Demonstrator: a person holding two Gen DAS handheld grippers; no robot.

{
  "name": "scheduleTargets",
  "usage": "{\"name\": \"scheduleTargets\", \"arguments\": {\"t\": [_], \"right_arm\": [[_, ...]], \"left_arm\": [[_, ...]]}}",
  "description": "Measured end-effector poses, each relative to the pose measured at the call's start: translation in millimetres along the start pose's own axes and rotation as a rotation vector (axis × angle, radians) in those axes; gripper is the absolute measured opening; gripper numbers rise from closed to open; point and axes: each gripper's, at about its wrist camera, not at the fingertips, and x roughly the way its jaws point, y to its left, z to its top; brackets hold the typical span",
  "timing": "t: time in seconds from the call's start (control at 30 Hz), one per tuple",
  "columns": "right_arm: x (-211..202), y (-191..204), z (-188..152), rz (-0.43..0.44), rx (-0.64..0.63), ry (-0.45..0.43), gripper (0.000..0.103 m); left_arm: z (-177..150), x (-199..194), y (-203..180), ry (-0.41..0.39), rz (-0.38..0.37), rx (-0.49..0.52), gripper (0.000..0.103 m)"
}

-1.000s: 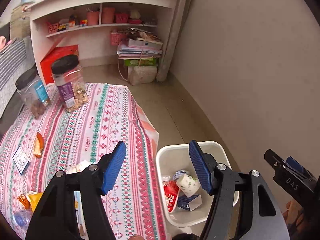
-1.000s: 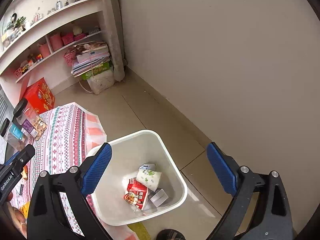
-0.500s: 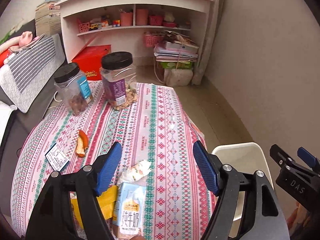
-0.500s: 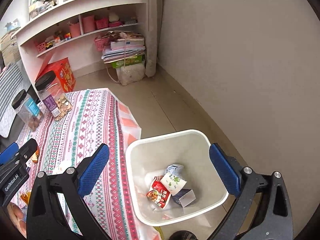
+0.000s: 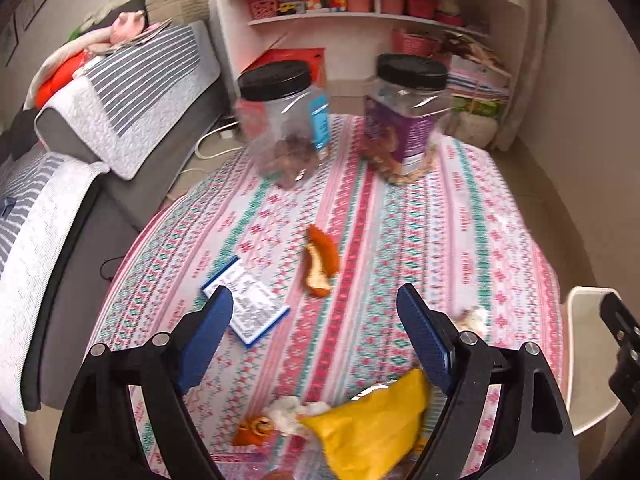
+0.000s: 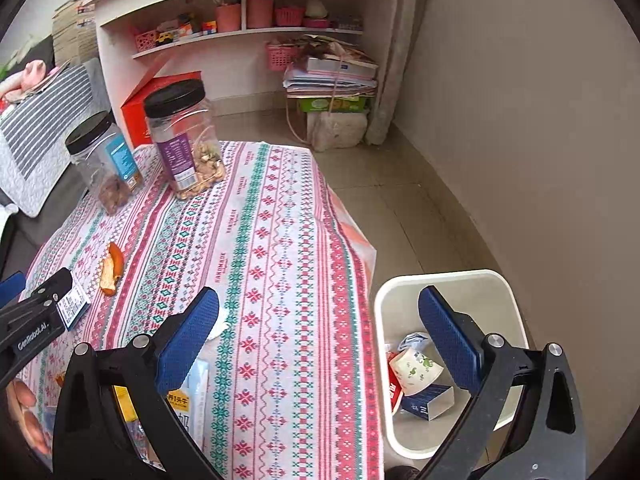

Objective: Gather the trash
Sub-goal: 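Grasp the white-and-blue card box with the left gripper and lift it, then grasp the orange peel with the right gripper and lift it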

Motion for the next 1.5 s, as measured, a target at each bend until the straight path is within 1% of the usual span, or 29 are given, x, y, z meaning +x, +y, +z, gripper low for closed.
{"name": "scheduleTargets", "arguments": {"t": [0.17, 0.23, 0.3, 0.43, 0.5, 0.63, 0.67, 0.7, 0.73, 0.8, 0.93, 1.03, 1.13, 1.2, 1.27, 1.37, 1.5], "right_arm": [[9.9, 25.5, -2.6, 0.017, -0.047, 0.018, 0.096], [13.1, 31.6, -2.9, 0.018, -0.058, 0.022, 0.096], [16.9, 35.8, -2.5, 0.02, -0.068, 0.029, 0.096], [23.7, 42.2, -0.6, 0.024, -0.084, 0.041, 0.096], [26.3, 46.9, -0.2, 0.027, -0.092, 0.046, 0.096], [31.5, 56.0, -2.2, 0.034, -0.111, 0.06, 0.096], [32.8, 58.2, -3.1, 0.036, -0.116, 0.063, 0.096], [34.0, 60.2, -3.9, 0.04, -0.12, 0.065, 0.096], [34.7, 61.3, -4.6, 0.044, -0.123, 0.066, 0.096], [36.0, 63.3, -4.9, 0.065, -0.123, 0.074, 0.096], [38.5, 72.4, -3.1, 0.181, -0.109, 0.111, 0.096], [48.1, 93.5, -0.3, 0.225, -0.133, 0.151, 0.096], [63.6, 124.8, 9.1, 0.284, -0.132, 0.189, 0.096], [75.4, 148.5, 15.7, 0.303, -0.15, 0.208, 0.096], [87.1, 173.6, 20.3, 0.318, -0.174, 0.232, 0.096], [102.5, 207.4, 23.3, 0.332, -0.216, 0.276, 0.096], [118.2, 237.5, 25.6, 0.297, -0.252, 0.273, 0.095]], "left_arm": [[5.8, 52.1, 55.4, 0.151, 0.09, -0.155, 0.082], [7.5, 71.8, 70.1, 0.199, 0.11, -0.207, 0.082], [7.1, 88.8, 81.2, 0.238, 0.116, -0.261, 0.082], [6.8, 116.4, 92.2, 0.314, 0.093, -0.338, 0.082], [4.6, 127.0, 92.8, 0.348, 0.075, -0.347, 0.082], [-1.5, 139.3, 92.7, 0.376, 0.013, -0.342, 0.081], [-3.4, 141.0, 93.4, 0.386, 0.003, -0.333, 0.07], [-4.6, 139.8, 94.2, 0.384, 0.009, -0.316, 0.063], [-4.3, 136.7, 94.9, 0.371, 0.004, -0.297, 0.06], [-4.8, 127.9, 99.9, 0.363, -0.041, -0.293, 0.06], [0.7, 93.3, 112.4, 0.299, -0.057, -0.269, 0.06], [8.2, 58.1, 122.3, 0.235, -0.072, -0.247, 0.06], [17.8, 25.8, 131.6, 0.166, -0.078, -0.229, 0.06], [20.4, 7.6, 137.6, 0.134, -0.088, -0.228, 0.06], [21.2, 0.5, 148.8, 0.114, -0.094, -0.245, 0.06], [19.9, -3.6, 154.3, 0.117, -0.12, -0.244, 0.06], [19.8, -10.2, 159.5, 0.104, -0.13, -0.235, 0.06]]}}
